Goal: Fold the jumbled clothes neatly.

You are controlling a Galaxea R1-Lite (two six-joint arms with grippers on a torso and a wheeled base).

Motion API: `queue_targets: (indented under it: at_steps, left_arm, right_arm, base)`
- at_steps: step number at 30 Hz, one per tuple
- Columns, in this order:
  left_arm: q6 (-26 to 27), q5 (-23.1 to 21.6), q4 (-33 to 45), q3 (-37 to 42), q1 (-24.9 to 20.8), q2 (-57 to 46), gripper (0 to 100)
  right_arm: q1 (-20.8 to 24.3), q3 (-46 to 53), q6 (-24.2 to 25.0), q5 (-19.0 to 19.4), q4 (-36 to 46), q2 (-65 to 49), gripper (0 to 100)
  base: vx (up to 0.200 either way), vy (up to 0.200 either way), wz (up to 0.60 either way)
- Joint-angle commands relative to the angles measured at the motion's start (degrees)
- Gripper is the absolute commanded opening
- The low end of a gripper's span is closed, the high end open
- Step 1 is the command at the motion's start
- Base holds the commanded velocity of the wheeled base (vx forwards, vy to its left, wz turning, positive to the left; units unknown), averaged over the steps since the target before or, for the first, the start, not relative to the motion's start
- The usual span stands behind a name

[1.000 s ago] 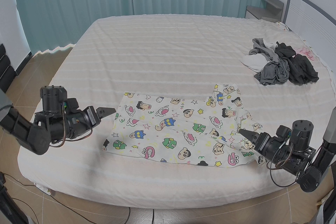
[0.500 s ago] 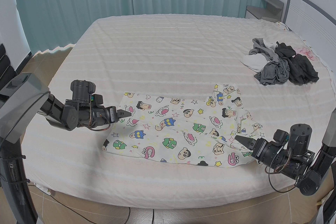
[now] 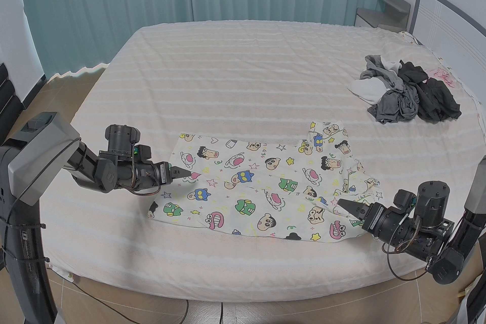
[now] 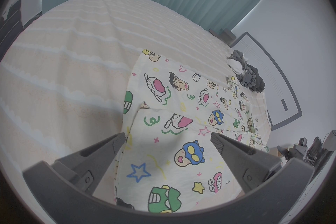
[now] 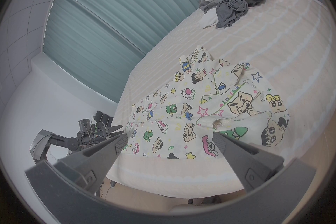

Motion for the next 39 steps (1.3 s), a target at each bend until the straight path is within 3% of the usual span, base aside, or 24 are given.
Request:
queue_targets:
  at_steps: [1, 23, 24, 39]
  left_arm:
    - [-0.06, -0.12, -0.28, -0.04, -0.07, 0.73, 100]
    - [0.47, -0.30, -0.72, -1.62, 0.10, 4.16, 100]
    - [0.47, -0.30, -0.72, -1.62, 0.10, 4.16, 0]
    - [0.47, -0.03, -0.28, 2.07, 0.90, 0.73, 0]
  right_arm:
    - [-0.01, -0.04, 0.00, 0.04, -0.01, 0.76, 100]
    - [0.25, 0.04, 0.00, 0.13, 0.07, 1.37, 100]
    - [0.34, 0.04, 0.00, 0.13, -0.01, 1.46, 100]
    - [0.25, -0.04, 0.00, 0.13, -0.01, 2.08, 100]
  base:
    - [0.000, 0.000, 0.00]
    - [0.000, 0.000, 0.00]
    - [0.000, 0.000, 0.00]
    - [0.000, 0.000, 0.00]
